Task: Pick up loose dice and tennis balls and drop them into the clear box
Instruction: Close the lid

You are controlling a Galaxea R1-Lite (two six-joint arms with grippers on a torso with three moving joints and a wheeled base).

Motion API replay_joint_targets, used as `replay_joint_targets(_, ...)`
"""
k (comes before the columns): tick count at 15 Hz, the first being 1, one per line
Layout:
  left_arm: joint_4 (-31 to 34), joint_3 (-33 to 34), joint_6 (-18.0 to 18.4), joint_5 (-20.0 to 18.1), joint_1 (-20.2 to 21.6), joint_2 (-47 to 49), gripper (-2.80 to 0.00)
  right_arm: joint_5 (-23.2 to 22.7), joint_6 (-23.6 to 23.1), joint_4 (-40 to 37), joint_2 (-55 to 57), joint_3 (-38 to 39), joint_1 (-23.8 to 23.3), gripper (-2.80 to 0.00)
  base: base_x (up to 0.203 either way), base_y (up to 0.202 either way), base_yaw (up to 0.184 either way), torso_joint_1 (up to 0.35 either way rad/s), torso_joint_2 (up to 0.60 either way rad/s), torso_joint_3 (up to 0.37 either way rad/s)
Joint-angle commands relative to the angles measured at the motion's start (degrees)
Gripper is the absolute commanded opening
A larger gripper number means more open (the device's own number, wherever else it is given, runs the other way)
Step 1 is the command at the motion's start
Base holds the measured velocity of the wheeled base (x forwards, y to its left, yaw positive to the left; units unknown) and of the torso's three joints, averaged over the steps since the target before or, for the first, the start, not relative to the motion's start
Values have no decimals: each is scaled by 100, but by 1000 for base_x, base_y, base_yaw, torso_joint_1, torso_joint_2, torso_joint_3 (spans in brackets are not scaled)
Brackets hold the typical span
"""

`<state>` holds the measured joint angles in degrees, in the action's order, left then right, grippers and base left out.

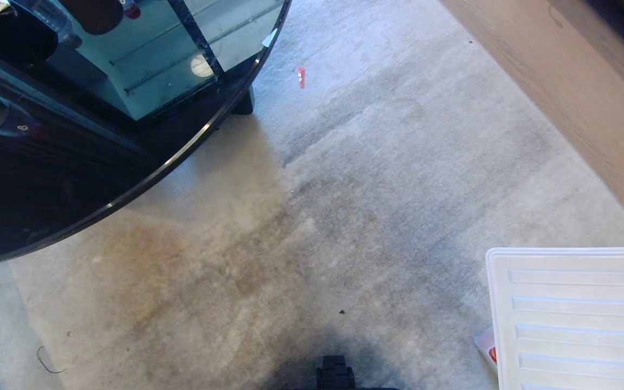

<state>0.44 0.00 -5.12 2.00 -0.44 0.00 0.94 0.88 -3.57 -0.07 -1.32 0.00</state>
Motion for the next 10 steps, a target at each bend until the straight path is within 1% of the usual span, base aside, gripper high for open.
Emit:
replay_joint_targets(1, 0, 0, -7, 2, 0, 0, -280, 2, 0, -3, -1, -6, 0, -280, 0, 0, 0, 0, 0, 0)
replay_joint_targets(9, 0, 0, -1, 2, 0, 0, -280, 2, 0, -3, -1, 0, 0, -280, 0, 0, 0, 0, 0, 0)
replay_joint_targets(10, 0, 0, -7, 2, 0, 0, -280, 2, 0, -3, -1, 0, 0, -280, 7, 8, -78, 7, 7, -2)
